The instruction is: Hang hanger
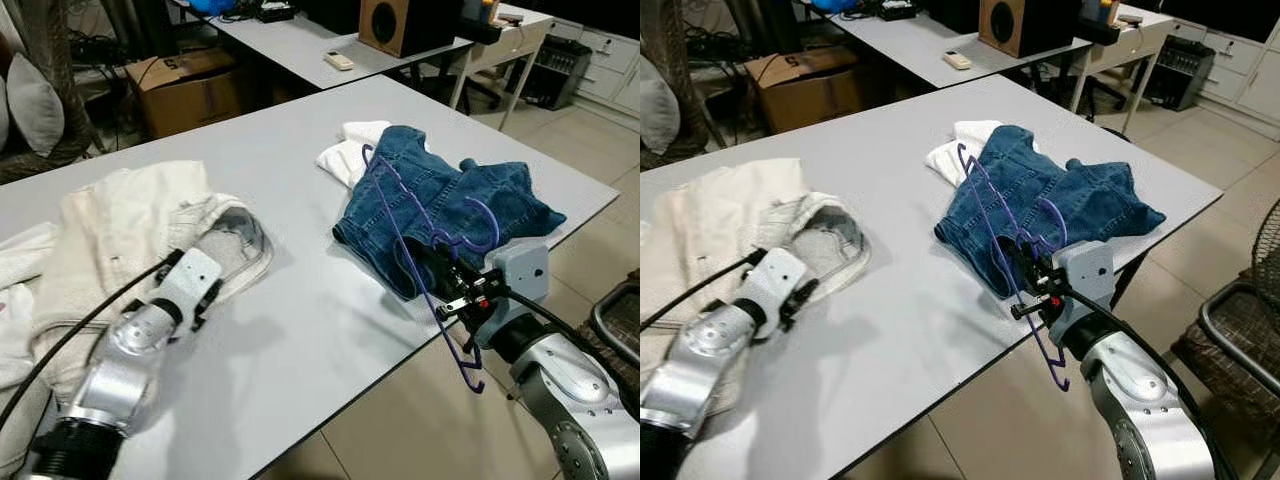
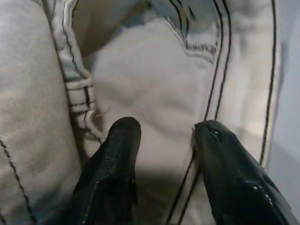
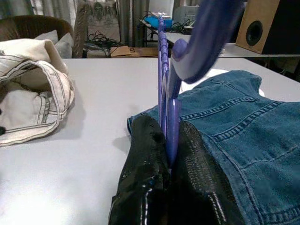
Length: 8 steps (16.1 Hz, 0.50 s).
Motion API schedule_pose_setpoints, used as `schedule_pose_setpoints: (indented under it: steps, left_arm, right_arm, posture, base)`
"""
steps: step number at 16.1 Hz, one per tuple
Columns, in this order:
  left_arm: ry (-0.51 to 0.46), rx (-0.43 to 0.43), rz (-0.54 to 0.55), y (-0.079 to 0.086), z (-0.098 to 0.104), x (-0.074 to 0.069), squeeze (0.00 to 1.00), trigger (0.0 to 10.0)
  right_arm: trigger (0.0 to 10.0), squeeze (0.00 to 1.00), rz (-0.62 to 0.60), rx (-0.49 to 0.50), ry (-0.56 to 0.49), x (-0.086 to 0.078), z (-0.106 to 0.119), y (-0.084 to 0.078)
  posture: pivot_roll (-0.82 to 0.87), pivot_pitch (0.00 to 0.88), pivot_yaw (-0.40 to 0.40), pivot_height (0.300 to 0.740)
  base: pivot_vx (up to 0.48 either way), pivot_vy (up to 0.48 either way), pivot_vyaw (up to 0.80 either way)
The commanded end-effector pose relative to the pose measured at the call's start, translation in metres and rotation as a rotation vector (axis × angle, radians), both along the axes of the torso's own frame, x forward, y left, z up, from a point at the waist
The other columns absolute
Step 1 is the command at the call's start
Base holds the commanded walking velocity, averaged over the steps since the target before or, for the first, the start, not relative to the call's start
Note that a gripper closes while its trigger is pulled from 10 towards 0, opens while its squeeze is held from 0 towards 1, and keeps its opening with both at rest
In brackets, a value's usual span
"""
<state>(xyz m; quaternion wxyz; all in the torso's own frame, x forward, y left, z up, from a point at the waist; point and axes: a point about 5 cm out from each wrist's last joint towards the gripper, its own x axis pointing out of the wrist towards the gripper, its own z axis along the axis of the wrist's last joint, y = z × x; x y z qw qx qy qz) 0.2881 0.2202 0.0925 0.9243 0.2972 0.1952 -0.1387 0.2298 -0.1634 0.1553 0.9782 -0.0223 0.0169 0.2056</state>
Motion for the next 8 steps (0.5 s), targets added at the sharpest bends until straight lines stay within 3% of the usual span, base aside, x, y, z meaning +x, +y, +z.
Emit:
schedule_pose_setpoints:
  steps: [1, 3, 6, 8]
  left_arm:
    - [0.043, 0.035, 0.009, 0.006, 0.002, -0.001, 0.0, 10.0]
    - [0.045, 0.069, 0.04, 0.015, 0.012, 0.003, 0.0, 10.0]
    - [0.138, -0.034, -0.034, 0.012, 0.028, 0.0, 0.0, 10.0]
    - [0.195, -0.003, -0.048, 0.025, 0.043, 0.0, 0.0, 10.0]
  right_arm:
    - [10.0, 0.0, -0.001, -0.011, -0.012, -0.001, 0.002, -0.002]
    - [10.0, 0.0, 0.002, -0.009, -0.014, 0.001, 0.002, -0.001]
    - [10.0, 0.0, 0.003, -0.01, -0.017, 0.002, 0.003, -0.001]
    - [10.0, 0.0, -0.001, -0.013, -0.018, 0.003, 0.003, -0.003]
  posture:
    - [-0.2, 0.0, 0.025, 0.74]
    - [-0.2, 0.0, 0.024, 0.74]
    - [-0.2, 0.0, 0.023, 0.74]
    - [-0.2, 0.0, 0.024, 0.74]
  base:
    - [0.0, 0.0, 0.0]
    - [0.0, 0.0, 0.0]
    - [0.0, 0.0, 0.0]
    - [0.0, 0.0, 0.0]
